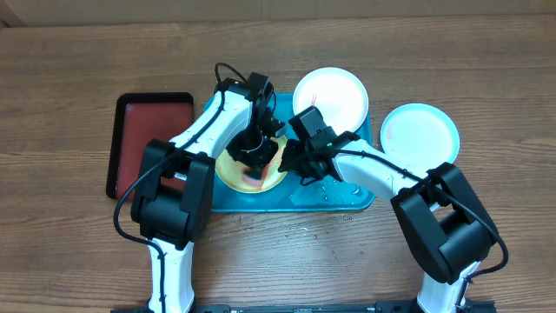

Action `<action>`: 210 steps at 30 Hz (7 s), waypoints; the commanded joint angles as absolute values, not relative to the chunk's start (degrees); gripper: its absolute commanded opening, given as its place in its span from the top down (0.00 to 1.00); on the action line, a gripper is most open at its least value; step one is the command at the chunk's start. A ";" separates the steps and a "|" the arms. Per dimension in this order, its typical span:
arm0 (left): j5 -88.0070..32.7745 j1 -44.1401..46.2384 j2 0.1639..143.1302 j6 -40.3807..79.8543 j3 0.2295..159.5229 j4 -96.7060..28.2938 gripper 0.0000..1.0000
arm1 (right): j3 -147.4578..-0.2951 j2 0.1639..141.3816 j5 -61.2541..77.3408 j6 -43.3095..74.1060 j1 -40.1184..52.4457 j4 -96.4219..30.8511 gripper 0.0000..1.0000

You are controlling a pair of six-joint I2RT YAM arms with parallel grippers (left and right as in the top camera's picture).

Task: Clean dirty plates on tray and stack at the side
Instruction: 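Continue scrubbing the yellow plate center with the left gripper sponge, then lift the yellow plate with the right gripper, raise the sponge, then carry the yellow plate right and stack it on the light blue plate, then grasp the white plate rim with the right gripper, drag it left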

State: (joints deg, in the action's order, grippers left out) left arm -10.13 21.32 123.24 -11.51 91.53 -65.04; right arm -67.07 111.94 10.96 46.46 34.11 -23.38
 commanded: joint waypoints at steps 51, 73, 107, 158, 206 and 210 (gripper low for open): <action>-10.04 8.23 122.50 14.81 112.12 -70.04 0.96 | -76.95 107.18 0.67 37.91 35.99 -43.27 0.96; -8.84 8.69 122.50 18.06 105.10 -68.75 0.96 | -79.59 95.70 -55.11 40.91 53.06 -65.06 0.96; -8.80 8.71 122.50 18.04 105.10 -68.71 0.96 | -79.59 95.68 -89.97 40.29 64.90 -69.12 0.96; -8.36 9.17 122.50 18.00 105.10 -68.58 0.96 | -75.02 101.36 9.82 25.04 -21.41 -58.24 0.96; -3.33 12.51 121.01 10.31 121.56 -76.38 0.96 | -81.25 110.96 5.15 39.31 9.93 -42.04 0.76; -3.33 12.49 121.01 10.31 121.56 -76.29 0.96 | -81.25 114.13 5.15 39.42 10.13 -42.22 0.77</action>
State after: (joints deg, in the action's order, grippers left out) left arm -4.23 12.67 122.39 11.57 121.23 -76.53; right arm -81.89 111.79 6.94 37.30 9.89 -42.17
